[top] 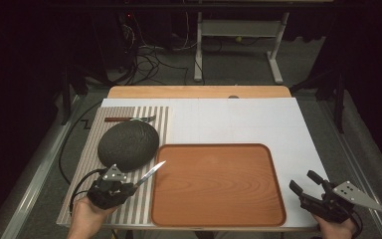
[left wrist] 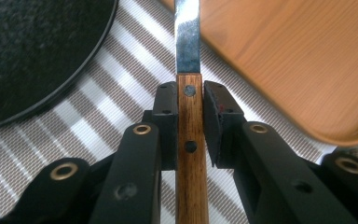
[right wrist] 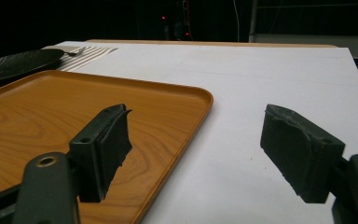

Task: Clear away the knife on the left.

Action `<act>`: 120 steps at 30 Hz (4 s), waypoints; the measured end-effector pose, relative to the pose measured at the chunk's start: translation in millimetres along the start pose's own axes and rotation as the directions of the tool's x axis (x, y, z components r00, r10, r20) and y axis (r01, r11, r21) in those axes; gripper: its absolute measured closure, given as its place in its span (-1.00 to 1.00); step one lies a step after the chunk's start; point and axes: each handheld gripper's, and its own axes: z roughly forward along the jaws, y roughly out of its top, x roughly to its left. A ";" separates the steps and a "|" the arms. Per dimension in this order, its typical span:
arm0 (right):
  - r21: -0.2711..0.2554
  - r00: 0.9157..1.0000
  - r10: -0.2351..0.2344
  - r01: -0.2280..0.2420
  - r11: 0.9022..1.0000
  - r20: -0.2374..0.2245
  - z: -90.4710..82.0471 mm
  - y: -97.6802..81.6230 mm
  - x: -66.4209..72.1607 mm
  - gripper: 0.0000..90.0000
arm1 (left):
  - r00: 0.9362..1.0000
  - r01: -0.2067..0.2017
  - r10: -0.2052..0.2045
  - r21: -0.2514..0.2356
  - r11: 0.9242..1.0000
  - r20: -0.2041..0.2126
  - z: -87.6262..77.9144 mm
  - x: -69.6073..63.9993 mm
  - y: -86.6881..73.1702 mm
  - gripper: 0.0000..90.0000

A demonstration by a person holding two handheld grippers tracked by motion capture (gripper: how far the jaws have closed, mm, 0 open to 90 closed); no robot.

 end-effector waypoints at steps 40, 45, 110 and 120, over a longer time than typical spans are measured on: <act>0.048 0.998 -0.067 0.067 0.997 0.005 6.5 0.3 1.2 -0.46 | 0.994 -0.054 0.060 -0.060 0.997 0.089 19.4 -49.0 68.3 0.61; 0.050 0.998 -0.068 0.068 0.996 0.002 6.7 0.4 1.5 -0.46 | 0.993 -0.064 0.069 -0.054 0.996 0.097 24.9 -54.8 74.3 0.61; 0.048 0.998 -0.065 0.066 0.997 -0.014 7.2 0.8 3.3 -0.46 | 0.984 -0.178 0.178 0.026 0.984 0.000 74.5 -82.1 99.2 0.39; 0.052 0.998 -0.066 0.067 0.996 -0.014 7.3 0.6 3.4 -0.46 | 0.988 -0.152 0.153 0.024 0.988 -0.028 71.0 -72.1 92.6 0.35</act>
